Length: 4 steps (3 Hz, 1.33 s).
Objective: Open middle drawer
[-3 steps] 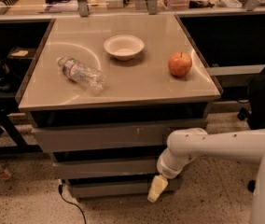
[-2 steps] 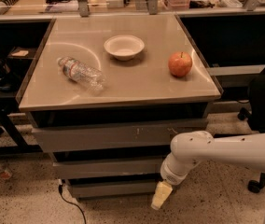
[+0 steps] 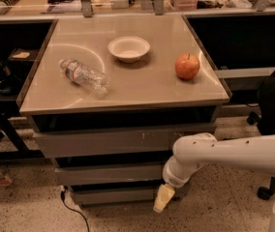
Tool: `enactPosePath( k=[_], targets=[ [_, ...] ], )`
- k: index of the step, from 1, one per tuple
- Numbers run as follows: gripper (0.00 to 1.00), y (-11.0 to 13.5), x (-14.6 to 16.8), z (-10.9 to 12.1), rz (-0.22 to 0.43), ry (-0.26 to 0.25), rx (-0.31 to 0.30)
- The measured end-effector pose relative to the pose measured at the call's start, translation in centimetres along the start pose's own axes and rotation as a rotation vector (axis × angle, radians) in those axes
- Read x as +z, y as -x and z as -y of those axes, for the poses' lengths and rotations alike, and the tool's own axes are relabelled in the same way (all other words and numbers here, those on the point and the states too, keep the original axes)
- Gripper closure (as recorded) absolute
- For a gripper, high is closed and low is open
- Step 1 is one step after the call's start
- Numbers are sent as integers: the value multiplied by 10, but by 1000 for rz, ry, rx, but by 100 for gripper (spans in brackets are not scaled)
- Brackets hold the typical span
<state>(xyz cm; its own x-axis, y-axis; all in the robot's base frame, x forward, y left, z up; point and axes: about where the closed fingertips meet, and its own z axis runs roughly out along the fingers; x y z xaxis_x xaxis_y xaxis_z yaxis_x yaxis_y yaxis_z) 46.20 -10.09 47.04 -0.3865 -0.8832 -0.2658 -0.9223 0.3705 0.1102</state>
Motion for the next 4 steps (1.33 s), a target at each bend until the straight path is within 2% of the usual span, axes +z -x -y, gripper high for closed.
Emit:
enactPosePath(
  k=[2, 4],
  targets=[
    [0, 25, 11, 26, 42, -41, -17],
    [0, 34, 39, 42, 36, -26, -24]
  ],
)
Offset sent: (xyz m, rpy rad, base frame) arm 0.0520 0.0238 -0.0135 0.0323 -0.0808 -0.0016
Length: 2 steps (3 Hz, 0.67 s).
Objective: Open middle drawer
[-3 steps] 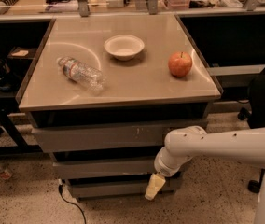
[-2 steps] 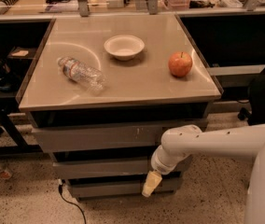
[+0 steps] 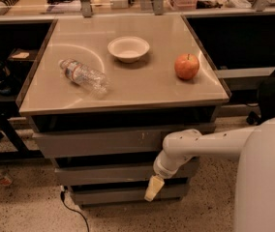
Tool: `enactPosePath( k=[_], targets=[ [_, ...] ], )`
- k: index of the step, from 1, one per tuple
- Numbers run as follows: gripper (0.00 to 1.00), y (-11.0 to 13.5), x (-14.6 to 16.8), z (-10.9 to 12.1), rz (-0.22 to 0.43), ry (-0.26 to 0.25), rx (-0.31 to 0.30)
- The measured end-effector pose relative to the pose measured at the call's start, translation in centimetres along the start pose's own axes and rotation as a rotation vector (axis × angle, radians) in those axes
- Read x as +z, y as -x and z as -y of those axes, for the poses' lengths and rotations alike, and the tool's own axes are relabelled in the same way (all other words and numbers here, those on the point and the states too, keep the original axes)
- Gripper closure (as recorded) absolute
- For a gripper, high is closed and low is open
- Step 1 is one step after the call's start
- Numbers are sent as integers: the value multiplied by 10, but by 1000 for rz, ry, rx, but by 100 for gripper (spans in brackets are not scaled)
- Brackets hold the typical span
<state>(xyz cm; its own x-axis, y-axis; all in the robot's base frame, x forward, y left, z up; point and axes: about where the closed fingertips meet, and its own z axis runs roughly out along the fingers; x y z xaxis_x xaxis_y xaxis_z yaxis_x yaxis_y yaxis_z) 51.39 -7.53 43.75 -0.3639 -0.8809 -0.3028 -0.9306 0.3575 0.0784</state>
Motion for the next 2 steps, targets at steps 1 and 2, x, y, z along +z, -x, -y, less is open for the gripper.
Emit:
enactPosePath(
  k=[1, 2],
  targets=[
    [0, -3, 16, 0, -19, 21, -4],
    [0, -11, 24, -10, -63, 56, -24]
  ],
)
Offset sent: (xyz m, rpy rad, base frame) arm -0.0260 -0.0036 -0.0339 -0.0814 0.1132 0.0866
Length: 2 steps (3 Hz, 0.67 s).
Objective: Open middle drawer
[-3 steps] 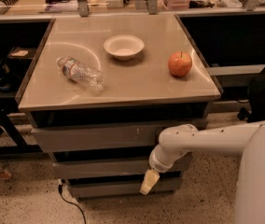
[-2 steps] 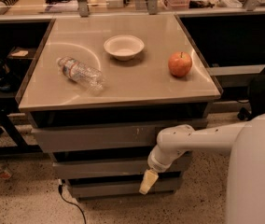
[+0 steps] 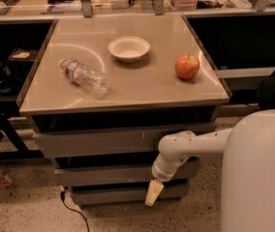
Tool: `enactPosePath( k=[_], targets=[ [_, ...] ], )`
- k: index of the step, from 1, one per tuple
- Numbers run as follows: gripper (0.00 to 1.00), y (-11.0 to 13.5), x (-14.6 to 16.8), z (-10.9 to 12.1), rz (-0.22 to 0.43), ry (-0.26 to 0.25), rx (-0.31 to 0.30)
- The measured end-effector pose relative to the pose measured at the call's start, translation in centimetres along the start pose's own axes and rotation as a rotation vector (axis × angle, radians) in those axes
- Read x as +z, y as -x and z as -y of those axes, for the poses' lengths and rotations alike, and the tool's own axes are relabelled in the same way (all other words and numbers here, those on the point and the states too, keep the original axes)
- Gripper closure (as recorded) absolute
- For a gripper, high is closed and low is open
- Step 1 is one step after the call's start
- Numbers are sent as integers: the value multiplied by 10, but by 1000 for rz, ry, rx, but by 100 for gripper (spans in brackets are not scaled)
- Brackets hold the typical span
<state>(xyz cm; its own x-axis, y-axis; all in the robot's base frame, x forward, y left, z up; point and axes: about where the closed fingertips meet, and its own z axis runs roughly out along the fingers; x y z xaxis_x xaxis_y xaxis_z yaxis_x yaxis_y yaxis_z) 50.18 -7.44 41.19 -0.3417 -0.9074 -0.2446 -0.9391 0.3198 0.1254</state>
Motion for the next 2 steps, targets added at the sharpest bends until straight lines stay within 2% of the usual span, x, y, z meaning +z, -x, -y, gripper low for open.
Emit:
enactPosePath(
  k=[1, 2],
  targets=[
    [0, 0, -2, -2, -2, 8, -2],
    [0, -17, -18, -31, 1, 82, 3]
  ],
)
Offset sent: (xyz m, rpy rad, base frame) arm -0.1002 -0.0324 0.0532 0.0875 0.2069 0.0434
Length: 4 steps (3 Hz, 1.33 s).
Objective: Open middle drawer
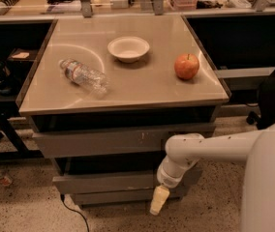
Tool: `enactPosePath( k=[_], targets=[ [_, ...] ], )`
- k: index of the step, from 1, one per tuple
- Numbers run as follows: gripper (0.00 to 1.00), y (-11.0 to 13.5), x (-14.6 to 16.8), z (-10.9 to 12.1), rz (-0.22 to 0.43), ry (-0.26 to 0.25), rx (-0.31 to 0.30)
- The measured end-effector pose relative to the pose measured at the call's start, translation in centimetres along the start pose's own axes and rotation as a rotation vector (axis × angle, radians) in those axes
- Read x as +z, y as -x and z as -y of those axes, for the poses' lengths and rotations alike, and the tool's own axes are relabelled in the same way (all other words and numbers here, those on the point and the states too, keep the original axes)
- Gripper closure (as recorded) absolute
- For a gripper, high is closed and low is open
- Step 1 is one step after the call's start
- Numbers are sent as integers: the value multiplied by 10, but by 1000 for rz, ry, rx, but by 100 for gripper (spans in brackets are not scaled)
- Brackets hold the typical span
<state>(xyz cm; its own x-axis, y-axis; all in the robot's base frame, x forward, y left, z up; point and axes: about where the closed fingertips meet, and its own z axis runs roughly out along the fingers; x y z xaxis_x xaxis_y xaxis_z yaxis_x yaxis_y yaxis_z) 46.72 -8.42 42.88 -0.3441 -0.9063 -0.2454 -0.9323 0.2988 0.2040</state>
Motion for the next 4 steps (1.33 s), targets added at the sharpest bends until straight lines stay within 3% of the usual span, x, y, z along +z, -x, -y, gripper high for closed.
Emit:
enactPosePath(
  k=[2, 3, 4],
  targets=[
    [0, -40, -24, -66, 53, 131, 42],
    [0, -40, -23, -63, 52, 128, 42],
    [0, -36, -14, -44, 47, 113, 48]
  ],
)
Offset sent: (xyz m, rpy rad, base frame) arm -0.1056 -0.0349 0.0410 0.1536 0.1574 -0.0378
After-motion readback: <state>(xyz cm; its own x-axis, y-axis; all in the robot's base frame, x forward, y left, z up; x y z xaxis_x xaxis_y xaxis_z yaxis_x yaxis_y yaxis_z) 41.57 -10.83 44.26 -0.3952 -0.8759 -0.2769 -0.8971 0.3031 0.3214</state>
